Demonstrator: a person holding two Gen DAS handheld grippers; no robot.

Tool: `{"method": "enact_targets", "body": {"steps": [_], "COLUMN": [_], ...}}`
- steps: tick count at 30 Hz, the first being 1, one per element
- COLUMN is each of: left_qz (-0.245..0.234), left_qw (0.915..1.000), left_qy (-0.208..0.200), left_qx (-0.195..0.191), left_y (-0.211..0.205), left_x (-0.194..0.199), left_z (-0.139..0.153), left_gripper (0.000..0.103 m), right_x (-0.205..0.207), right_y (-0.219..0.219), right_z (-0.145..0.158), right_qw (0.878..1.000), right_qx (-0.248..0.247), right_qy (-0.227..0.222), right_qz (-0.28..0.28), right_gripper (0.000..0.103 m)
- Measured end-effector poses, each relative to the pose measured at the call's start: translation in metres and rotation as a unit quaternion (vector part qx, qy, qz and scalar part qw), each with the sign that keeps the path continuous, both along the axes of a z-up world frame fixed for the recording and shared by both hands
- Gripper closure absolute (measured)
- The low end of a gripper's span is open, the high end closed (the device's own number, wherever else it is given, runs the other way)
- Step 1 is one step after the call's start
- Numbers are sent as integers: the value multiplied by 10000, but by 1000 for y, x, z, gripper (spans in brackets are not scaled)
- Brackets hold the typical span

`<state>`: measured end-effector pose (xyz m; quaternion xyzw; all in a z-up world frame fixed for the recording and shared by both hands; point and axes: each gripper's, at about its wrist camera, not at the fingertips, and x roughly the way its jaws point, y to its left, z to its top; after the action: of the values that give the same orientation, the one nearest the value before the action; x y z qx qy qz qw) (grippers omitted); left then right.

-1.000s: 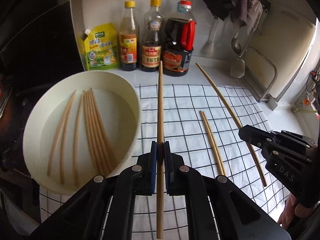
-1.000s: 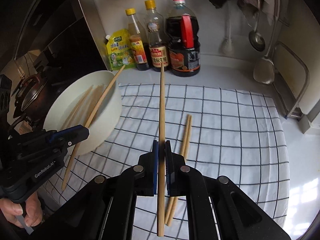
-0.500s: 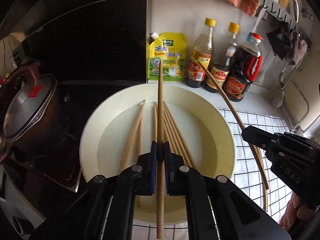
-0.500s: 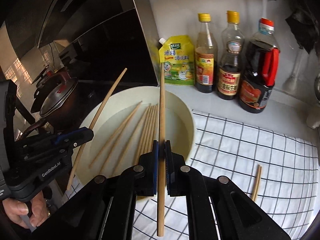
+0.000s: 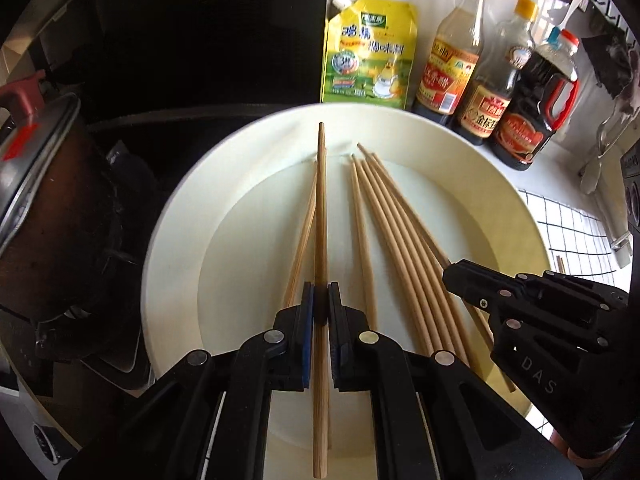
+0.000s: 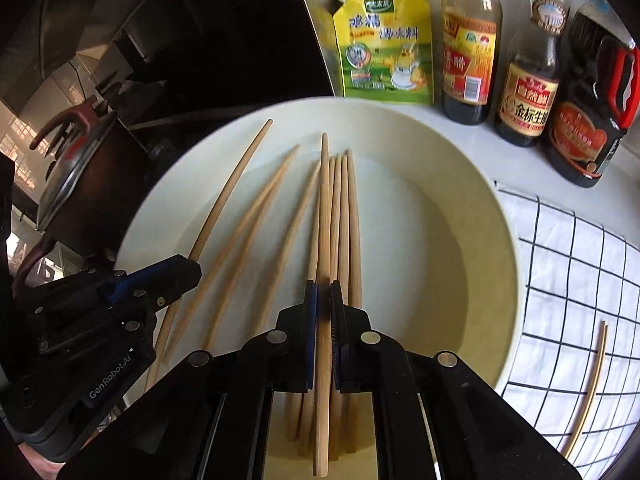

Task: Organize utensils
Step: 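Carry the right tool's chopstick over the basin while the left tool carries its own there, then open the right tool to drop its chopstick into the basin while the left tool releases its own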

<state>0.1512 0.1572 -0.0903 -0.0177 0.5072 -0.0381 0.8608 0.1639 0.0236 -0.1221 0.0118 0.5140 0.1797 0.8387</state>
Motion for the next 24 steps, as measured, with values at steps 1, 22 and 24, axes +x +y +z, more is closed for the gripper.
{"method": "enact_targets", "body": {"steps": [1,22,24], "left_qz": [-2,314,384], "left_qw": [10000,9995,9989], "left_qy": [36,-72,-257], "left_qx": [-14,-67,-61], "left_y": [1,15,15], "left_x": [1,-13,-20], "left_z": [-3,5,12], "left_gripper": [95,36,26], "right_x": [0,-27,-31], "right_y": [0,-27,-31], "right_z": [-1,21,23], "right_qw": [10000,9990,9990], "right_qx": [-15,52,69], "right_qy": [6,-317,-329], "right_qz": [-19,-296,-308], "right_gripper": [97,76,76]}}
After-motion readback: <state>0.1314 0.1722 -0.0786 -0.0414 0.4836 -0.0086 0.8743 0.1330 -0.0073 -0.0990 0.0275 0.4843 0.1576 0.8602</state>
